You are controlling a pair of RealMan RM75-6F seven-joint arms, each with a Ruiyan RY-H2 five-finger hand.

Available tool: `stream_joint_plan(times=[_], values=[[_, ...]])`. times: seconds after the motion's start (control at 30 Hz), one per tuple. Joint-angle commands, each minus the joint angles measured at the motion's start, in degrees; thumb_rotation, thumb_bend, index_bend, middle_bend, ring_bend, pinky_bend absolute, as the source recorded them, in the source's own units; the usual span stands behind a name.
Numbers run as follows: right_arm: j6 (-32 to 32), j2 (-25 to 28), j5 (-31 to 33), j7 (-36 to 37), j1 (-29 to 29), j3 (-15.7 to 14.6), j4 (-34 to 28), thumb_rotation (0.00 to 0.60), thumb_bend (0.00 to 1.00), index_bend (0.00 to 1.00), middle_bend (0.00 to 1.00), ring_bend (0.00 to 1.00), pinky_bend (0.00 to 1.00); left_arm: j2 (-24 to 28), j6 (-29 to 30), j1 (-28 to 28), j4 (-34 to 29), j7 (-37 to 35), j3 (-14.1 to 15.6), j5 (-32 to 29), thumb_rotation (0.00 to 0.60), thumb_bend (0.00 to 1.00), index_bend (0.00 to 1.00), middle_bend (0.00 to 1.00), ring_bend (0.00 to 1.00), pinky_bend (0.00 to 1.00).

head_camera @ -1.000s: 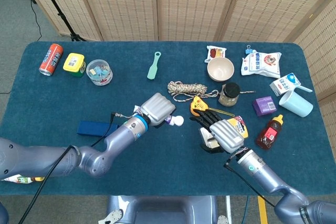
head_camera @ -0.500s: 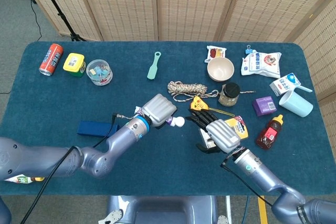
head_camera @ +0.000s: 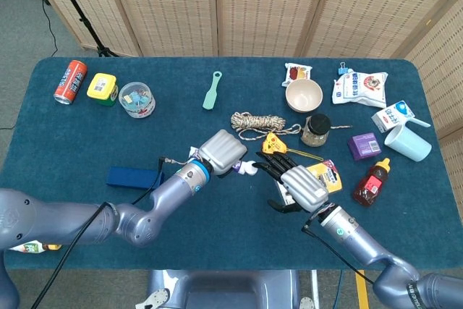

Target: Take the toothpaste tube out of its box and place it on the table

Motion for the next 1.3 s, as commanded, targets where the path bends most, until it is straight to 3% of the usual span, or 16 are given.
stream_joint_plan(times=[0.03, 1.3], values=[[0.0, 0.0, 0.1, -0.3, -0.1, -0.2, 0.2, 0.600, 0.37, 0.13, 0.00, 0.00, 0.00, 0.0, 0.5, 0.2, -0.2, -0.2, -0.3, 0.3, 0.600, 0.92, 0.62, 0.61, 0.64, 0.60], [-0.7, -1.2, 0.7, -1.1, 0.3, -0.5, 0.6, 0.600, 0.37, 0.12, 0.00, 0.00, 0.00, 1.8, 2.2, 3.1, -2.5, -1.7, -1.9, 4.4, 0.600, 0.92, 0.62, 0.61, 0.64, 0.60]])
